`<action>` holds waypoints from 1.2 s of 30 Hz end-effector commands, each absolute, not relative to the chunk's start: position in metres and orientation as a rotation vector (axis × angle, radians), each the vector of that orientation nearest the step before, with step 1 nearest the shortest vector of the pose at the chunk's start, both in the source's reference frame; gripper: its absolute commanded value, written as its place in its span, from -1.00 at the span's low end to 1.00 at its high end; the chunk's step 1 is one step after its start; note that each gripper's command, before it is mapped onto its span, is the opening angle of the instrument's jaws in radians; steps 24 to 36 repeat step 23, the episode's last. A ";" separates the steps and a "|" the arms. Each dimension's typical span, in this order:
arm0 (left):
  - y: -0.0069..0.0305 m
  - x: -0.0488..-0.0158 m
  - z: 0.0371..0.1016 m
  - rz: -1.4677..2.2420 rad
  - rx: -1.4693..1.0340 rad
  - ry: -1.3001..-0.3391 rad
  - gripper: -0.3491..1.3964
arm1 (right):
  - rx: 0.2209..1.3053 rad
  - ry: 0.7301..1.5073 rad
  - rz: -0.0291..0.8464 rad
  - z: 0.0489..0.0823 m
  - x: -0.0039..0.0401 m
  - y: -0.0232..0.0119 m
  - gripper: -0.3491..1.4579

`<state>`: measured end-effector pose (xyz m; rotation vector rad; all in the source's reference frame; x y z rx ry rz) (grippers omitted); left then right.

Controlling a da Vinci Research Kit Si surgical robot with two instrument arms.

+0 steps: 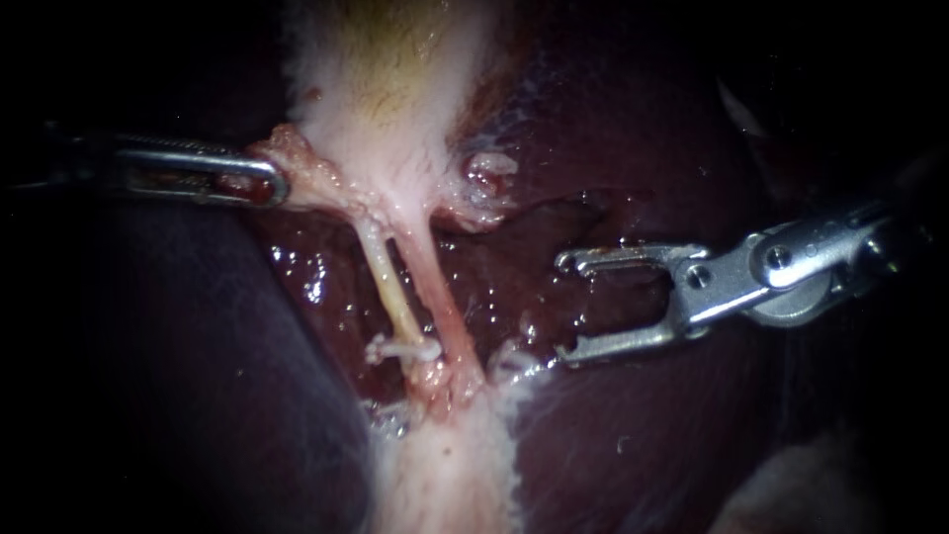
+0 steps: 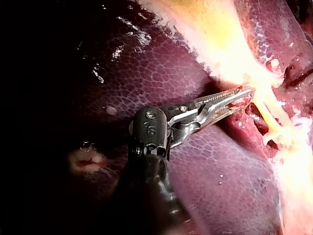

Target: Going back first clip left tube

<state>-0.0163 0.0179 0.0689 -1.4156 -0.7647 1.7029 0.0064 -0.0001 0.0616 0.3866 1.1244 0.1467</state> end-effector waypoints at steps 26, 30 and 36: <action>0.0170 -0.0199 0.0744 1.742 -1.409 -0.760 -1.00 | 0.388 1.124 0.148 0.0615 0.0063 0.0000 -0.06; 0.0170 -0.0199 0.0744 1.742 -1.409 -0.760 -1.00 | 0.388 1.124 0.148 0.0615 0.0063 0.0000 -0.06; 0.0170 -0.0199 0.0744 1.742 -1.409 -0.760 -1.00 | 0.388 1.124 0.148 0.0615 0.0063 0.0000 -0.06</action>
